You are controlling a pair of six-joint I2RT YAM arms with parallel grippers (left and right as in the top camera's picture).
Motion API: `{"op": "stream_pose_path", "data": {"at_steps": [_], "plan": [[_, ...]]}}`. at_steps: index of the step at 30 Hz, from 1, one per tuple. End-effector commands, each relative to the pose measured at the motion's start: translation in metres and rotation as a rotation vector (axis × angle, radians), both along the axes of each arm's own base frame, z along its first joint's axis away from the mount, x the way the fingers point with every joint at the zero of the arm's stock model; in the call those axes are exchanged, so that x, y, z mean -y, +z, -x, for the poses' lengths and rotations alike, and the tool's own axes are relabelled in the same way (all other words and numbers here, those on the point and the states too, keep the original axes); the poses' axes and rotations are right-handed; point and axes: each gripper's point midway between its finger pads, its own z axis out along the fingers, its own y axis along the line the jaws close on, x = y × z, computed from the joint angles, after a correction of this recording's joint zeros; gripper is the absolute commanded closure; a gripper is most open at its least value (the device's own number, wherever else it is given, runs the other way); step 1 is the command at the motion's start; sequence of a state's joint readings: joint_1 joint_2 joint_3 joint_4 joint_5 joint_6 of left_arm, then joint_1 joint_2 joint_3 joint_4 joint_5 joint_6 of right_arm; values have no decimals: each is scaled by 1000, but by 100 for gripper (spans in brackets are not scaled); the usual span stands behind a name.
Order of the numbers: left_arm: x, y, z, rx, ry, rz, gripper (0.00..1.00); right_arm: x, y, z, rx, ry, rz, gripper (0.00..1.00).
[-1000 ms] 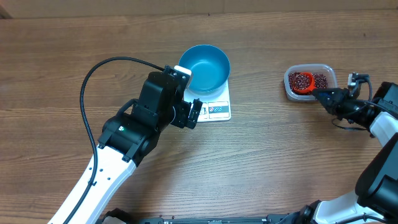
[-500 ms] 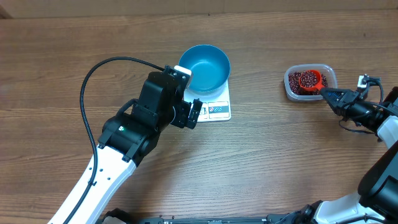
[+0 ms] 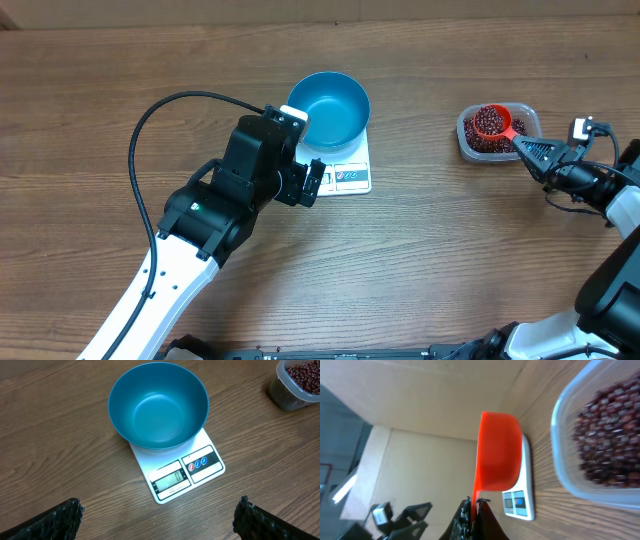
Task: Scoop item into bowl and weigh 150g on scale
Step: 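Carry the filled scoop left over the teal bowl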
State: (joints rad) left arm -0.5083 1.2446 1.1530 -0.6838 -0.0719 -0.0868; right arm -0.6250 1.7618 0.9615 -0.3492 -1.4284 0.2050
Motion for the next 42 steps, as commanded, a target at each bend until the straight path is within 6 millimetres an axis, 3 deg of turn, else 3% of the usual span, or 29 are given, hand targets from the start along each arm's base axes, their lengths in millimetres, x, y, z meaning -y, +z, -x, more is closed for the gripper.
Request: {"op": "stream_pose_path", "data": {"at_steps": [1, 15, 22, 34, 42], "plan": [[-1, 13, -5, 32, 8, 7, 0, -23, 8, 3, 13, 82, -76, 96], [-1, 13, -5, 32, 8, 7, 1, -138, 9, 7, -59, 392, -97, 96], [-1, 13, -5, 32, 8, 7, 1, -167, 10, 3, -84, 448, -76, 96], [-1, 13, -5, 32, 8, 7, 0, -226, 26, -27, 9, 432, 33, 96], [-1, 13, -5, 32, 8, 7, 1, -245, 18, -46, 27, 322, 122, 96]]}}
